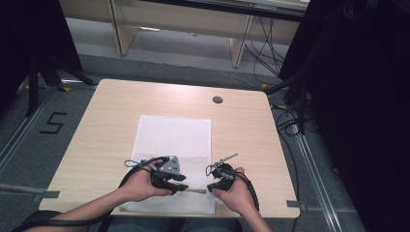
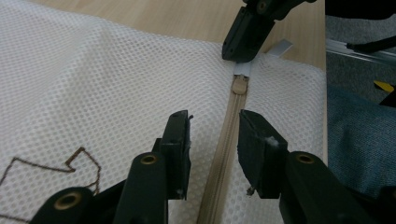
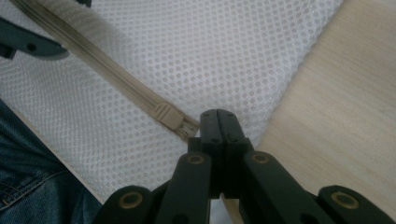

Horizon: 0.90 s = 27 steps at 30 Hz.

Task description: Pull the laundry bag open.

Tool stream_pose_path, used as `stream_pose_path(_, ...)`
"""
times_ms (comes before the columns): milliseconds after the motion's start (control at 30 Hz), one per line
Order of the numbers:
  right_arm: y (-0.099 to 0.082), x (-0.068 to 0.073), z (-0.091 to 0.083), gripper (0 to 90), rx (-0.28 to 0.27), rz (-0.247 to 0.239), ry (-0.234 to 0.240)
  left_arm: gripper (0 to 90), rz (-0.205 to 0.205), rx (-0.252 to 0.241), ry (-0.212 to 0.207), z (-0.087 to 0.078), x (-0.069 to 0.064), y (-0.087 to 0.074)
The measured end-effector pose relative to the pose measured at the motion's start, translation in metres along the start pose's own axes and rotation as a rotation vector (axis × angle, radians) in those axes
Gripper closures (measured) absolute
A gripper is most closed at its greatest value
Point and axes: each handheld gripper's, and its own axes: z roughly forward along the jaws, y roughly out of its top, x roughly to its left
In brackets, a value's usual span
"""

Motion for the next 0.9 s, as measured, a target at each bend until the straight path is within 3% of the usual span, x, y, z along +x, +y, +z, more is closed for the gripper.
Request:
stream_pose_path(100,-0.001,-0.003,0.003,90.0,-0.004,0.009,0.009,66.9,0.01,0.016,-0.014,0.007,-0.003,0.004)
stream_pose_path(133,-0.002,-0.002,0.003,90.0,0.01,0.038,0.004,67.3,0.013,0.02,-0.018,0.01,-0.004,0.006)
stream_pose_path(267,-0.002,-0.001,0.005,90.0,-0.003,-0.003,-0.005,68.9,0.029,0.03,-0.033,0.02,-0.007,0.012)
stream_pose_path(500,-0.004,0.0,0.004,90.0,-0.005,0.023,-0.001,70.6,0.039,0.042,-0.049,0.034,-0.011,0.018)
stream_pose_path(567,-0.003,-0.001,0.004,90.0,-0.013,0.001,-0.001,70.7,0.036,0.044,-0.055,0.037,-0.012,0.019)
stream_pose_path(767,-0.004,-0.001,0.005,90.0,-0.013,0.001,0.0,71.1,0.045,0.063,-0.06,0.046,-0.013,0.019)
stream_pose_path(800,-0.004,-0.001,0.005,90.0,-0.013,0.0,0.0,71.1,0.063,0.069,-0.056,0.047,-0.012,0.02)
stream_pose_path(833,-0.004,-0.001,0.005,90.0,-0.013,0.001,0.0,71.2,0.041,0.063,-0.062,0.048,-0.014,0.02)
stream_pose_path(900,-0.004,-0.001,0.005,90.0,-0.014,0.004,0.0,72.5,0.047,0.07,-0.061,0.05,-0.014,0.02)
